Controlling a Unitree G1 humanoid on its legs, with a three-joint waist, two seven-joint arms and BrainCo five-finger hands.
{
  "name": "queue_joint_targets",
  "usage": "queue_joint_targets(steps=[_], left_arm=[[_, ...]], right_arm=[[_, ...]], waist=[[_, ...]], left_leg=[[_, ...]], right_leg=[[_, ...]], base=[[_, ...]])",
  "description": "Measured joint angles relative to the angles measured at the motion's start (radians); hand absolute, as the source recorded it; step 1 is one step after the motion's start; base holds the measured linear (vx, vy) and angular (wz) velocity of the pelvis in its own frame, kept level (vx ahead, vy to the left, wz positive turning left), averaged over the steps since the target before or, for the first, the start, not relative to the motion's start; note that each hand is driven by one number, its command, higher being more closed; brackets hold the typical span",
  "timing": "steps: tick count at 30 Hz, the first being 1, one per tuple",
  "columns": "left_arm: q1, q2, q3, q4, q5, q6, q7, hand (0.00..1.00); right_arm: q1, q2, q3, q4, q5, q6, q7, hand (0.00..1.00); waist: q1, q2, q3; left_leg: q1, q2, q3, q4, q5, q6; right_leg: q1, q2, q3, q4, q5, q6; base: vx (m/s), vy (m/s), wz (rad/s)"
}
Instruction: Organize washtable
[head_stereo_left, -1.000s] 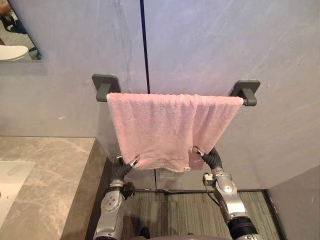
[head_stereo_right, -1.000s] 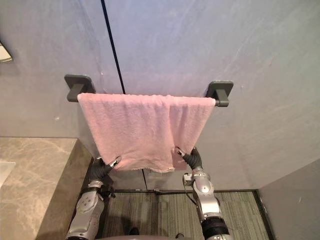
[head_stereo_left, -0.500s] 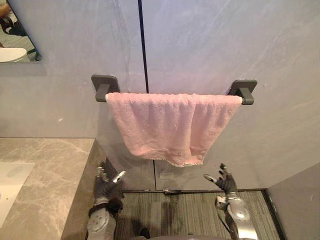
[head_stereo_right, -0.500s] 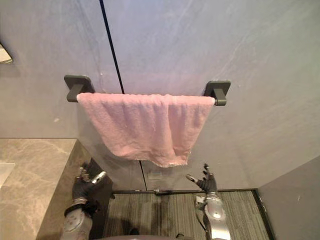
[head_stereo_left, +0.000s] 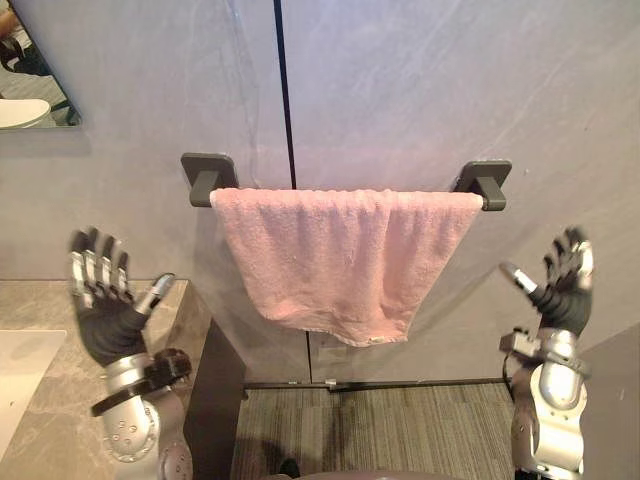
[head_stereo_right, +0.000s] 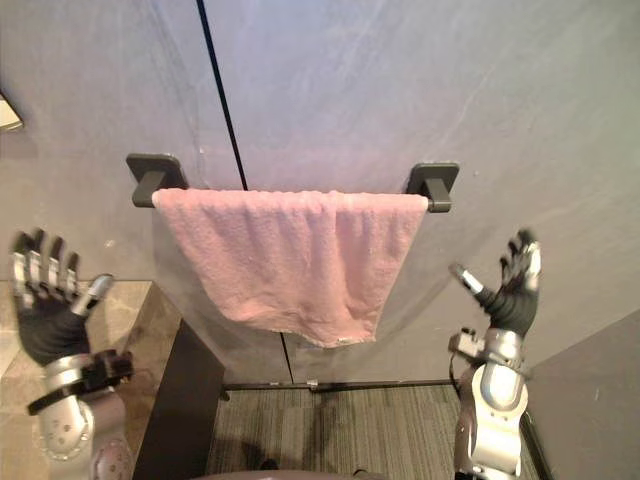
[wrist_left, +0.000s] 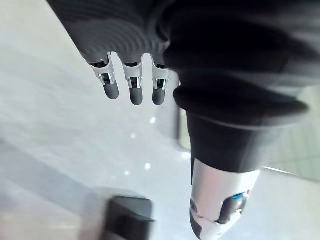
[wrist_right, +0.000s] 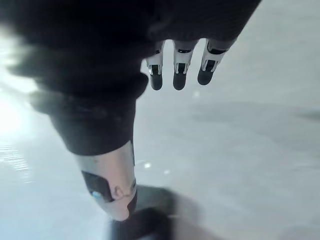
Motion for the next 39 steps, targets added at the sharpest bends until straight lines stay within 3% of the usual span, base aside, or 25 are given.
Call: queue_joint_targets(steps=[4, 8, 11, 14, 17, 21, 28, 33, 39], left_arm=[[-0.04, 0.087, -0.09, -0.09, -0.092, -0.021, -0.056, 0.0], [-0.071, 0.199, -0.281, -0.116, -0.19, -0.03, -0.167, 0.0], [-0.073, 0.308, -0.456, -0.114, -0.264, -0.007, -0.297, 0.0], [-0.085, 0.384, -0.542, -0.09, -0.349, 0.022, -0.387, 0.0], [-0.088, 0.459, -0.619, -0.043, -0.378, 0.058, -0.457, 0.0], [-0.086, 0.508, -0.638, 0.017, -0.377, 0.072, -0.496, 0.0], [-0.084, 0.489, -0.633, 0.146, -0.335, 0.072, -0.481, 0.0], [-0.085, 0.383, -0.598, 0.27, -0.237, 0.077, -0.43, 0.0], [-0.108, 0.283, -0.568, 0.392, -0.127, 0.085, -0.37, 0.0]], right_arm=[[-0.116, -0.095, 0.148, -0.111, 0.095, -0.06, 0.057, 0.0], [-0.199, -0.17, 0.35, -0.149, 0.203, -0.096, 0.167, 0.0], [-0.224, -0.234, 0.471, -0.148, 0.28, -0.096, 0.256, 0.0], [-0.224, -0.292, 0.548, -0.143, 0.363, -0.086, 0.322, 0.0], [-0.219, -0.365, 0.619, -0.136, 0.425, -0.062, 0.387, 0.0], [-0.201, -0.428, 0.676, -0.08, 0.472, -0.028, 0.451, 0.0], [-0.128, -0.464, 0.723, 0.056, 0.435, 0.018, 0.483, 0.0], [-0.113, -0.457, 0.734, 0.186, 0.321, 0.044, 0.477, 0.0], [-0.113, -0.383, 0.734, 0.32, 0.194, 0.062, 0.452, 0.0]], waist=[[-0.011, 0.008, -0.014], [-0.011, 0.017, -0.027], [-0.012, 0.02, -0.037], [-0.015, 0.021, -0.037], [-0.015, 0.022, -0.038], [-0.014, 0.022, -0.038], [-0.012, 0.02, -0.039], [-0.01, 0.02, -0.045], [-0.007, 0.021, -0.046]], left_leg=[[0.001, -0.001, 0.002, -0.001, 0.0, 0.0], [0.007, -0.001, 0.009, -0.001, 0.0, 0.0], [0.013, -0.001, 0.017, 0.0, 0.0, 0.0], [0.015, 0.0, 0.021, -0.001, 0.0, 0.0], [0.017, 0.0, 0.028, -0.001, 0.0, 0.0], [0.016, 0.0, 0.037, -0.006, 0.001, 0.001], [0.015, 0.0, 0.038, -0.007, 0.001, 0.001], [-0.002, 0.0, 0.037, -0.007, 0.005, 0.003], [-0.021, 0.0, 0.03, -0.006, 0.01, 0.004]], right_leg=[[-0.004, 0.001, 0.004, 0.005, 0.0, 0.0], [-0.004, 0.003, 0.015, 0.009, 0.0, 0.0], [-0.003, 0.004, 0.024, 0.01, 0.0, 0.0], [-0.003, 0.004, 0.028, 0.013, 0.0, 0.0], [-0.007, 0.004, 0.036, 0.017, 0.0, 0.0], [-0.017, 0.004, 0.048, 0.027, 0.0, 0.0], [-0.021, 0.004, 0.05, 0.029, 0.0, 0.0], [-0.039, 0.004, 0.05, 0.03, 0.0, 0.0], [-0.055, 0.005, 0.044, 0.033, 0.0, 0.0]], base=[[-0.04, -0.005, -0.03], [-0.03, -0.001, -0.06], [-0.01, -0.002, -0.08], [-0.02, -0.003, -0.04], [-0.02, -0.002, -0.07], [-0.03, 0.001, -0.08], [0.0, 0.001, -0.01], [0.0, 0.0, 0.0], [0.0, -0.009, 0.04]])
